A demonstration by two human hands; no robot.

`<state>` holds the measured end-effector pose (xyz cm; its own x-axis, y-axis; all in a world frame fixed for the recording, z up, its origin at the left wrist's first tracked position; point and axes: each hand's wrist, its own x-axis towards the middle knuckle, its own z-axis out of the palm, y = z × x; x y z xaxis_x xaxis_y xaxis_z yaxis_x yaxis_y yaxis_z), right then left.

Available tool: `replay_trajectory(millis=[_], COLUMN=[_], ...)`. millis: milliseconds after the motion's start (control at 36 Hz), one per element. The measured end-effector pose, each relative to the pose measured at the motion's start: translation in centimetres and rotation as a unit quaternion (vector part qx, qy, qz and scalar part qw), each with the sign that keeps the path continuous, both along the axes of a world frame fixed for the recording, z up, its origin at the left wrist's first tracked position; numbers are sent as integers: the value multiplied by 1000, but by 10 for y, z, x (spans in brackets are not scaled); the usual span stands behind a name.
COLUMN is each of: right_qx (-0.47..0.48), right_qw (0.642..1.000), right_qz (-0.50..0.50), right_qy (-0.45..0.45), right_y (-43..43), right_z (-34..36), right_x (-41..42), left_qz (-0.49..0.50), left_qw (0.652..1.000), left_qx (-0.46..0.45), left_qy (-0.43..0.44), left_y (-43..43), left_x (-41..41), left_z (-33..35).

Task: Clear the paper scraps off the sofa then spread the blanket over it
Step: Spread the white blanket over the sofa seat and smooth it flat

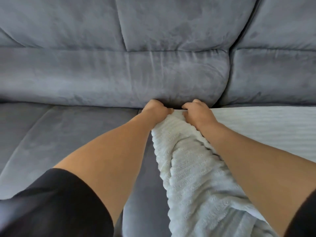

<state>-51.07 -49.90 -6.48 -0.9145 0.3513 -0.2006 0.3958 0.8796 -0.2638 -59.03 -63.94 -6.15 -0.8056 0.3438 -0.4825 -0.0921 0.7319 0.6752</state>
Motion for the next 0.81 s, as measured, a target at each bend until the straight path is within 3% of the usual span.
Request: replay_trajectory(millis=[139,222,306,389,445,556,611,667,722,806], right_qx=[87,40,2,-32,-57,-90,-105,-113,-113,-103], right_qw=[996,998,994,990,989,990,987,983,982,983], right_qz=[0,-42,-84,-91,-93,-67,-68,-75,-81,-84], right_qy=[10,33,76,100,97,89,105,121,128,128], right_y=[-17,-15,-14,-13,-9,-2,0,2,1,3], right_z=[3,-6,-20,-24,-21,-18,-19,-20,-21,-23], right_x=[-3,-3,-1,2,2,0,1,1,0,0], left_qz=[54,84,71,28,27,106,101,95,89,40], left_qw=[994,979,910,833,792,735,738,766,819,928], left_qx=[77,142,273,369,419,522,535,509,439,262], left_qy=[-51,-118,-304,-410,-444,-420,-398,-380,-359,-262], left_y=[-7,-16,-44,-74,-82,-78,-69,-63,-61,-66], left_x=[-2,-3,-1,16,32,46,48,44,35,16], left_z=[-6,1,9,3,-4,-13,-10,-6,1,21])
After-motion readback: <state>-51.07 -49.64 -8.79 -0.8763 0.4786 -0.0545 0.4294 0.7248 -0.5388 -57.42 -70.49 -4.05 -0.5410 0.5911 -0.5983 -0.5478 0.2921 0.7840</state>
